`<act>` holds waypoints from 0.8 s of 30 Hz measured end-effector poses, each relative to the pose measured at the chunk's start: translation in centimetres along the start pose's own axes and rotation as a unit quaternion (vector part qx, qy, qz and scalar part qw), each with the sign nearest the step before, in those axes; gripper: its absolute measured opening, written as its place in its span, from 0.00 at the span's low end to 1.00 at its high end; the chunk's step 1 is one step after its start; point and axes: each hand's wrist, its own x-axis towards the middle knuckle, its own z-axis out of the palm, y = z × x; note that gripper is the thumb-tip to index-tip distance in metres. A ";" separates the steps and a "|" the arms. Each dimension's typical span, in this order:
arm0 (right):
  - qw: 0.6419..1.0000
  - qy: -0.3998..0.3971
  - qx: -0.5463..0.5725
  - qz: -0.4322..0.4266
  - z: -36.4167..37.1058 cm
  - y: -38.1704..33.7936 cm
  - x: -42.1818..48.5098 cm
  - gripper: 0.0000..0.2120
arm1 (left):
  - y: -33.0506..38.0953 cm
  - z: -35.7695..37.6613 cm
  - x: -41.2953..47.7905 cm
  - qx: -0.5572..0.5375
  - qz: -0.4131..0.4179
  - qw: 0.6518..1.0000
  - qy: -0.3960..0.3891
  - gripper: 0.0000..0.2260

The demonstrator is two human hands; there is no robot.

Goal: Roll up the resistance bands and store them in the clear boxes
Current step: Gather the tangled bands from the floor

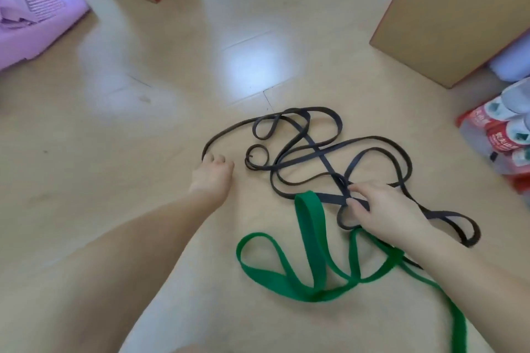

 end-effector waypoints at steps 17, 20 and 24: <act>0.994 0.013 0.106 -0.039 0.2 -3.6 2.7 0.21 | -2.6 1.1 4.0 -0.253 -0.140 0.956 0.042 0.15; 0.996 0.007 0.077 -0.039 0.3 -3.1 2.5 0.22 | -1.7 0.3 2.8 -0.334 -0.142 0.932 0.015 0.12; 0.999 0.019 0.026 -0.022 0.4 -1.6 2.3 0.22 | 4.5 -0.6 -1.2 -0.393 -0.074 0.915 -0.056 0.26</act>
